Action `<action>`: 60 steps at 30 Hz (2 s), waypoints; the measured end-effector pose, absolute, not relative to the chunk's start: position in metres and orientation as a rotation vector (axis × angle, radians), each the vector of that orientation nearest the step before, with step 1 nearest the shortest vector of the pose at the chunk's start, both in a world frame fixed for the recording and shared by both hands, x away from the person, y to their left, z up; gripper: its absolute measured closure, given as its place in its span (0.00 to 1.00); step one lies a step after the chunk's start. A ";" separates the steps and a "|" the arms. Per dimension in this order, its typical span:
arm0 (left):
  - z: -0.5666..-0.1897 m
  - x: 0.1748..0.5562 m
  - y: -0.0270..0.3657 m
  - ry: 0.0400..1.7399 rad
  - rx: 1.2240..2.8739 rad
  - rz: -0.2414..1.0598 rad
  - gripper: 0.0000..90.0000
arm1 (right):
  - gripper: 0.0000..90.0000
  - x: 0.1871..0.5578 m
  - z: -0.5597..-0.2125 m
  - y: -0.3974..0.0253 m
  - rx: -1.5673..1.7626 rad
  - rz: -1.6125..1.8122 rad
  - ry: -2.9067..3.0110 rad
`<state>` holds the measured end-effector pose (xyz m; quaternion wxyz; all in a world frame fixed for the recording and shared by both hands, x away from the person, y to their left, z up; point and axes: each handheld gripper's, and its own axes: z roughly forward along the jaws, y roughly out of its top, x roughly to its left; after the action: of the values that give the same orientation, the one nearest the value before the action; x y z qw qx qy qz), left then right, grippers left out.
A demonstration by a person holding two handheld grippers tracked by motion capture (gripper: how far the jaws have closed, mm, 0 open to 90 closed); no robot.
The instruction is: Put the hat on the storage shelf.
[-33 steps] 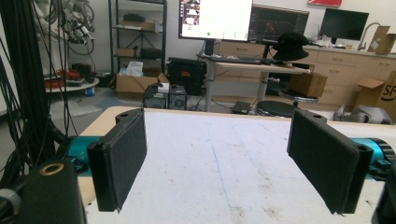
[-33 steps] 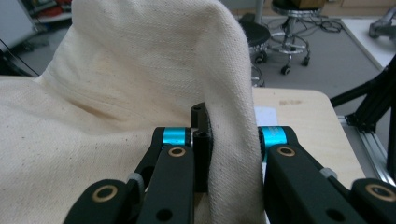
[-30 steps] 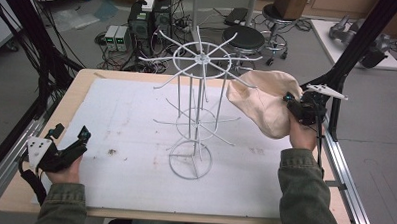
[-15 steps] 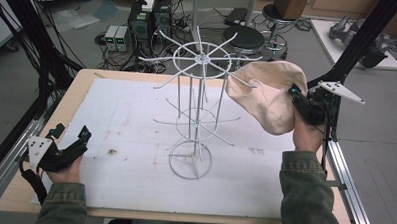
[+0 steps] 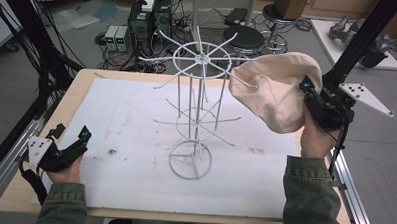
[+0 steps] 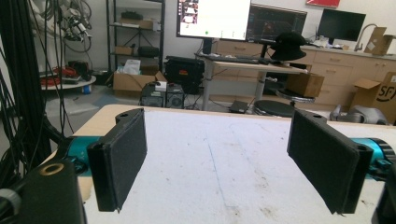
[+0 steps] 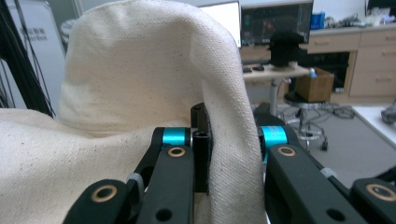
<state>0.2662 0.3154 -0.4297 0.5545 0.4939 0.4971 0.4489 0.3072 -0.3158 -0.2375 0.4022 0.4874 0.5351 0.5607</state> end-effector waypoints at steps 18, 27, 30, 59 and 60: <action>-0.430 0.267 0.315 1.175 1.170 1.059 0.22 | 0.89 0.266 -0.219 -0.321 1.127 1.499 1.215; -0.430 0.267 0.316 1.177 1.171 1.056 0.22 | 0.89 0.250 -0.203 -0.329 1.096 1.546 1.115; -0.430 0.267 0.315 1.179 1.172 1.054 0.22 | 0.89 0.244 -0.197 -0.332 1.079 1.563 1.081; -0.431 0.268 0.316 1.184 1.171 1.043 0.22 | 0.88 0.238 -0.163 -0.337 1.000 1.724 0.859; -0.431 0.268 0.316 1.183 1.171 1.042 0.22 | 0.88 0.238 -0.163 -0.336 0.998 1.734 0.866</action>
<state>0.2684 0.3156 -0.4314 0.5555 0.4957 0.5010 0.4413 0.2379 -0.3361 -0.1626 0.4624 0.4059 0.3520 0.7053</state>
